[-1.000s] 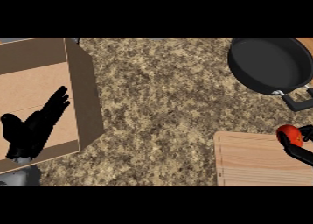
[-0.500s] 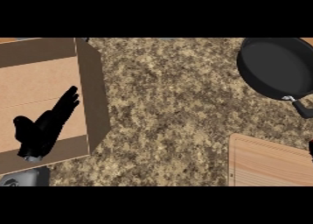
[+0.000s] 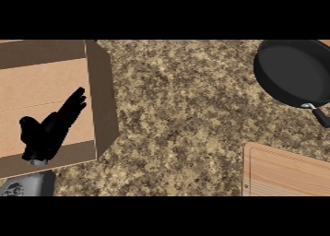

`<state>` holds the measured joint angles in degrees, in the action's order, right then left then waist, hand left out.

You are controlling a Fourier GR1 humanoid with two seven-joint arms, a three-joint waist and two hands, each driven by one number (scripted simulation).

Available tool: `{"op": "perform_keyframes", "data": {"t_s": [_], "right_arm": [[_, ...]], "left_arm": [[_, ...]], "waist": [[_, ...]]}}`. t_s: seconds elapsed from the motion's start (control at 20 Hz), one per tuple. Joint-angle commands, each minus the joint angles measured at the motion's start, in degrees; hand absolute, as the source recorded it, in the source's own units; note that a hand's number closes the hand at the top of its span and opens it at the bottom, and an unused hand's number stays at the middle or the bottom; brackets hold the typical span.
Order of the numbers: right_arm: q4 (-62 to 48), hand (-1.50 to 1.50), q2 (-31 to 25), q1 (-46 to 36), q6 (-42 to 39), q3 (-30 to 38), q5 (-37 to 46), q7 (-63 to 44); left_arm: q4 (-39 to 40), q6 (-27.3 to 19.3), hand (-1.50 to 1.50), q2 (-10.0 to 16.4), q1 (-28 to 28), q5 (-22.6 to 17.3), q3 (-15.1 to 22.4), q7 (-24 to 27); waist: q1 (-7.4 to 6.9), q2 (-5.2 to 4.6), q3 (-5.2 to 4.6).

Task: Pick the tomato from the cutting board and place it in the pot

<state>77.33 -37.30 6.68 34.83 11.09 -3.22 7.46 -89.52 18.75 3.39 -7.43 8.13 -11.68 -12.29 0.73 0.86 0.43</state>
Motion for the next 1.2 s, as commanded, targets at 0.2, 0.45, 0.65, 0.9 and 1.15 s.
{"op": "perform_keyframes", "data": {"t_s": [0.2,0.45,0.65,0.9,1.15], "right_arm": [[5.50,1.50,-12.34,-9.25,-0.54,-5.02,8.91,-25.46],[0.80,1.50,-17.30,-19.02,-8.28,-8.82,11.24,-35.61],[-5.68,1.50,-18.90,-26.49,-13.70,-12.10,13.63,-39.58],[-14.18,1.50,-15.94,-36.00,-18.19,-17.06,17.53,-40.58],[-22.98,1.50,-16.49,-40.70,-23.15,-24.62,27.04,-45.32]], "left_arm": [[5.65,-0.50,0.00,-3.23,2.64,0.17,5.95,0.03],[6.08,1.70,0.00,-2.46,0.66,-1.16,3.76,-0.82],[6.21,-1.13,0.00,-3.23,1.11,-0.44,7.82,-0.90],[8.82,-0.50,0.00,-3.25,0.50,0.52,7.07,2.09],[6.94,0.08,0.00,-3.26,-0.93,-0.12,8.28,-0.09]], "waist": [[-1.70,-1.30,-0.78],[-3.21,-1.50,-0.62],[-4.07,-1.76,-0.55],[-4.76,-2.18,-0.51],[-6.44,-2.72,-0.56]]}}
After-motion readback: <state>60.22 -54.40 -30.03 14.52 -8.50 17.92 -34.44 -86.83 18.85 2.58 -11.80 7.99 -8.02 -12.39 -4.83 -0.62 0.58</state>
